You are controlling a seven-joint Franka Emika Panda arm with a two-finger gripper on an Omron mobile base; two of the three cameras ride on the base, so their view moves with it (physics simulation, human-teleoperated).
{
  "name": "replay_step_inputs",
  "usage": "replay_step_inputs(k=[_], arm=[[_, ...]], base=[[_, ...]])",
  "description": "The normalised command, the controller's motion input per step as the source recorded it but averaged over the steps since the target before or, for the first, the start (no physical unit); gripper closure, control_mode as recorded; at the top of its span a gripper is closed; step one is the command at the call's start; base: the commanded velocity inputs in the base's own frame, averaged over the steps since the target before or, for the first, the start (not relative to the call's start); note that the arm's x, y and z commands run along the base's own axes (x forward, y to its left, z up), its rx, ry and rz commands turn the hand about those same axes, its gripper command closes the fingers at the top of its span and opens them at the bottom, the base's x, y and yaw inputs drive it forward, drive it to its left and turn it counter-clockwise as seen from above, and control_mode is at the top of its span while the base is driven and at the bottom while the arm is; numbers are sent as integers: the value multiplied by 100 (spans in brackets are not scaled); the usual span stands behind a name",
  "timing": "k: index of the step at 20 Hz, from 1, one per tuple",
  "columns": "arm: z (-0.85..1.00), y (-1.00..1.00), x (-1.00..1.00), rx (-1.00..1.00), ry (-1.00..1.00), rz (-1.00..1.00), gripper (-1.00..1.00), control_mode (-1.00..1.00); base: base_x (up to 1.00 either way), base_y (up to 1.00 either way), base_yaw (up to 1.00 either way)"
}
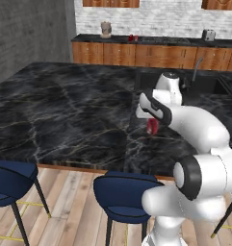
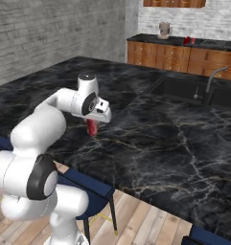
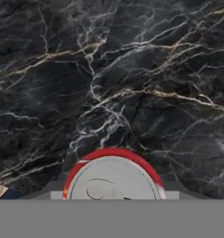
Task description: Four empty soda cans are scattered around the kitchen. Gather all the cans and cluster them next to the stove for recycling.
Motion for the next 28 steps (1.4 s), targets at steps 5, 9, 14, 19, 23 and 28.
replay_step_inputs(k=[5,9,14,19,23,28], arm=[[48,-1,-75,0,0,0,100,-100],[55,-8,-72,1,0,0,100,-100],[45,-17,-88,0,-1,0,100,-100],[28,-5,-92,0,0,0,100,-100],[30,0,-81,0,0,0,100,-100],[32,-13,-91,0,0,0,100,-100]], base=[[0,0,0],[0,0,0],[0,0,0],[0,0,0],[0,0,0],[0,0,0]])
